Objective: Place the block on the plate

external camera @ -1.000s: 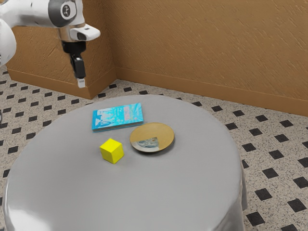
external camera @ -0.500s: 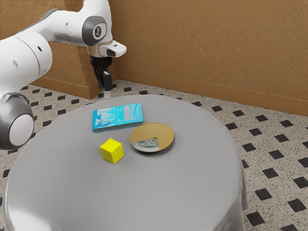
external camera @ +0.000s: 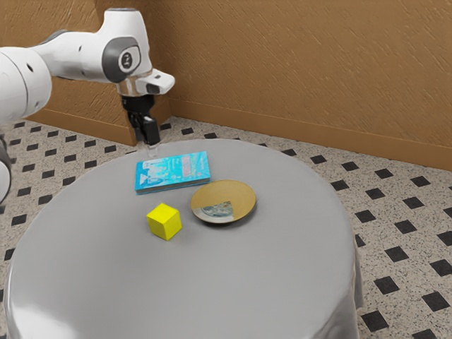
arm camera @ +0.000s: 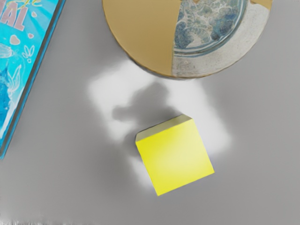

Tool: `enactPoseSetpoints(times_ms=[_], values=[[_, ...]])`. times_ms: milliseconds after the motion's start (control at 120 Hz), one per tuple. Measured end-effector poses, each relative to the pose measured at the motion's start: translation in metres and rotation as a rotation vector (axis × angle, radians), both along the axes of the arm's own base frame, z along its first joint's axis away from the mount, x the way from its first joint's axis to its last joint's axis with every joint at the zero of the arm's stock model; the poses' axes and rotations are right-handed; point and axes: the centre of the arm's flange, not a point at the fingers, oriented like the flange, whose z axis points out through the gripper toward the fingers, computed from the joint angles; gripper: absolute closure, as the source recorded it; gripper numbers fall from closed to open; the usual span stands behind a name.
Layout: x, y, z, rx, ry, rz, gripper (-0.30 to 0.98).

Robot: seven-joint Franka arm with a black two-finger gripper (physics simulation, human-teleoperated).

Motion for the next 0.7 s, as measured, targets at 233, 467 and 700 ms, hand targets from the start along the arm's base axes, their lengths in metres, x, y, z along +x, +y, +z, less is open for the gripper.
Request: enactPoseSetpoints(times_ms=[233,467,700], values=[[-0.013,0.005,0.006,-0.006,-0.011,0.156,0.0],[-0.027,-0.002,-0.057,0.001,0.078,0.278,0.0],[-0.02,-0.034,-0.095,0.02,0.078,0.307,0.0]])
